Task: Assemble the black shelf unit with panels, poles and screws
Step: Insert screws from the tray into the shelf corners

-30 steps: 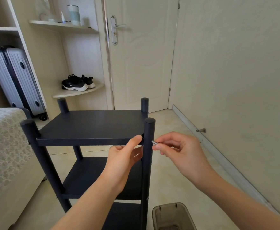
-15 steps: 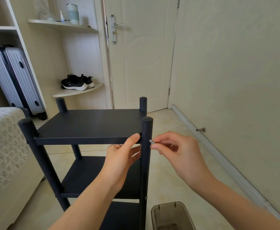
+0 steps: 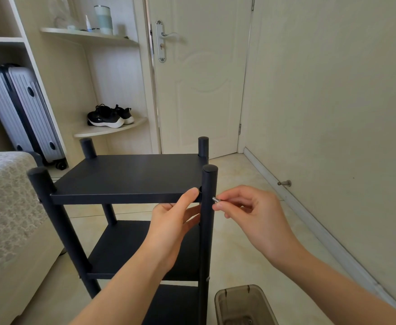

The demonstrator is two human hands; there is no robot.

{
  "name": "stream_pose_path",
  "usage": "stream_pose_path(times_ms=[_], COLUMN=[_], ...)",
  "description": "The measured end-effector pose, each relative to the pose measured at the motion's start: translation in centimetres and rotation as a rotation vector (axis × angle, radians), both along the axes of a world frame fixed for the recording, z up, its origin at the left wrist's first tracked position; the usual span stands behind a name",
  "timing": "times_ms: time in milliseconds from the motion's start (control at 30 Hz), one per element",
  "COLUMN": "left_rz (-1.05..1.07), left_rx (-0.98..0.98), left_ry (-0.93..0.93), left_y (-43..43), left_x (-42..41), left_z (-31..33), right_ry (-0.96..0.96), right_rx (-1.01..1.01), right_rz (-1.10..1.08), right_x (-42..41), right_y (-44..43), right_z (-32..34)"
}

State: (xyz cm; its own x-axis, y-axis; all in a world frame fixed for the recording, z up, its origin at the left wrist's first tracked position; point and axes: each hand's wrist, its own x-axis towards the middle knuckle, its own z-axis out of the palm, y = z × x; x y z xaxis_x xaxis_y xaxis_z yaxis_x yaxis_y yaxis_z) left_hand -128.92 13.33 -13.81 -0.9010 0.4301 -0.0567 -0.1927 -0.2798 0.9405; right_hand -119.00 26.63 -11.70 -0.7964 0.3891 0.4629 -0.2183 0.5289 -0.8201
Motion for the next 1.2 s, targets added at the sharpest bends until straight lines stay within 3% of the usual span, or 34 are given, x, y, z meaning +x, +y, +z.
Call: stream_pose_path(times_ms=[800,1200], left_rz=[-0.017,0.005], left_rx=[0.033,-0.001], left_ry=[0.022,0.041], left_y=[0.15,0.37], left_x=[-0.33,-0.27], left_z=[-0.43,-0.57], right_ry=[0.036,0.039], right_rx=[0.105,0.375], right_rz=[-0.072,-0.143], right_x=[-0.10,-0.12], right_y=[-0.42,-0.57], right_z=[0.04,-0.09])
